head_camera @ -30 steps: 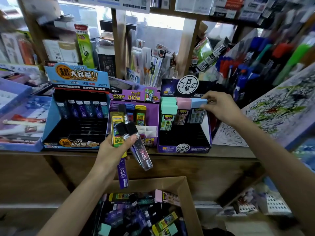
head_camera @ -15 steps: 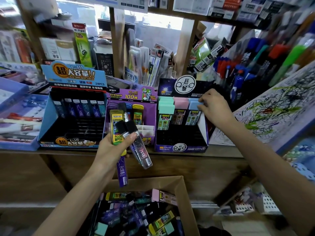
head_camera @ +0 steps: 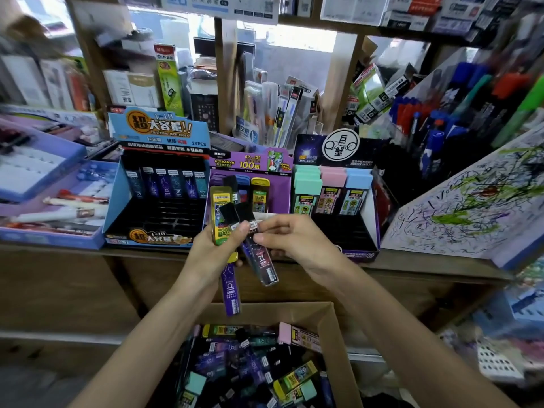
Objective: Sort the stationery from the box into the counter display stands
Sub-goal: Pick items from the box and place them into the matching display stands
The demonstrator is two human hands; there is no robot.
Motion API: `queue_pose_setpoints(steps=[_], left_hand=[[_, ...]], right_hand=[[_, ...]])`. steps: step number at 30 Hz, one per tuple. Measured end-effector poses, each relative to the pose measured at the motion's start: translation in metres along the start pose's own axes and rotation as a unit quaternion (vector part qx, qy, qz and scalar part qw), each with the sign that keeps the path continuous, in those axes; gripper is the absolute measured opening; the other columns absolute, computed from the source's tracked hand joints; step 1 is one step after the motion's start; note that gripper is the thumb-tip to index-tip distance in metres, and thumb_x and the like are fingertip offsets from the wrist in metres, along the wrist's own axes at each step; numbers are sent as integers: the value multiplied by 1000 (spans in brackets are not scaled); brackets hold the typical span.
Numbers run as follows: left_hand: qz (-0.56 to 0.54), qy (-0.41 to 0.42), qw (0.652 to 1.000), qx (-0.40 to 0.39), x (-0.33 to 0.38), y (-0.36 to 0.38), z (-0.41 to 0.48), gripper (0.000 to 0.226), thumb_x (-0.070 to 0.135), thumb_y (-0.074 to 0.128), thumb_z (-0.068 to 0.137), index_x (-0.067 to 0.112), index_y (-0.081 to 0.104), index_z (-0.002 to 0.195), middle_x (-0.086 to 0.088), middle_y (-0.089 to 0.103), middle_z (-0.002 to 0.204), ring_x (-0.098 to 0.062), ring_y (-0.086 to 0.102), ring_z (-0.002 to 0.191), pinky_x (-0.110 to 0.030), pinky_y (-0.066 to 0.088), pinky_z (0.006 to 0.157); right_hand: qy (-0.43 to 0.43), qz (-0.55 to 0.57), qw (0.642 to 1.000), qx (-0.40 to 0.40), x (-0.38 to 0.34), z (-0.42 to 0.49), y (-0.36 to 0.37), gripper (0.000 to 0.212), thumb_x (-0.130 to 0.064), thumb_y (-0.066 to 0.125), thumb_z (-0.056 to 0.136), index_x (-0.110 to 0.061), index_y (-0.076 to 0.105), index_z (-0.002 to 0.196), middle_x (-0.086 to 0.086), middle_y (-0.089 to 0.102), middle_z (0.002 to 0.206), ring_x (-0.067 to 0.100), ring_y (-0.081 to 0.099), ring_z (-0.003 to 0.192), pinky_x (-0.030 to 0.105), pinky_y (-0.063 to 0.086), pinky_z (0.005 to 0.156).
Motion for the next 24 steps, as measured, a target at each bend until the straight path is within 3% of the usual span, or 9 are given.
queue_pose_setpoints(steps=[3, 6, 11, 18, 22, 24], left_hand=[[-3, 14, 1000, -12, 3, -9, -5, 35, 38, 62, 76, 14, 60, 102, 2, 70, 77, -9, 65, 67, -20, 49, 51], [0, 23, 1000, -18, 8, -21, -9, 34, 35, 61, 77, 14, 59, 103, 1, 70, 81, -9, 63, 68, -20, 49, 52], [20, 33, 999, 5, 19, -52, -16, 35, 38, 61, 75, 15, 58, 102, 1, 72, 81, -8, 66, 70, -18, 51, 54], [30, 35, 995, 92, 27, -118, -24, 24, 36, 57, 84, 14, 59, 95, -1, 75, 81, -4, 68, 68, -16, 50, 51], [18, 21, 992, 127, 25, -144, -28, 31, 42, 59, 78, 17, 62, 96, -3, 75, 87, -10, 69, 77, -24, 50, 58], [2, 12, 991, 136, 23, -154, -30, 33, 42, 61, 76, 16, 62, 96, -4, 75, 86, -14, 69, 77, -29, 49, 63]], right_hand=[[9, 54, 998, 13, 4, 2, 10, 12, -5, 69, 82, -10, 65, 92, 8, 66, 88, 12, 64, 76, 22, 52, 67], [16, 128, 992, -2, 3, 4, 16, 13, -3, 67, 82, -4, 64, 96, 8, 68, 86, 11, 67, 71, 21, 54, 63], [-3, 141, 990, 18, -12, 17, 23, 14, -4, 69, 81, -6, 61, 92, 9, 68, 88, 13, 67, 72, 23, 56, 65], [-97, 38, 994, 28, -52, 65, 65, 12, 0, 70, 80, -9, 62, 83, 6, 60, 71, 5, 61, 55, 17, 55, 60], [-150, -79, 983, 76, -66, 106, 104, 21, -4, 72, 79, -16, 57, 71, 0, 58, 64, 13, 59, 63, 32, 53, 67], [-162, -114, 975, 104, -67, 128, 120, 19, -5, 72, 79, -15, 58, 72, 1, 61, 68, 14, 59, 66, 33, 51, 67]])
Point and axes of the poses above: each hand's wrist, its own z-axis towards the middle knuckle, its own y-axis out of the palm, x = y × z, the point moved 1 cm from there along z, towards the middle knuckle
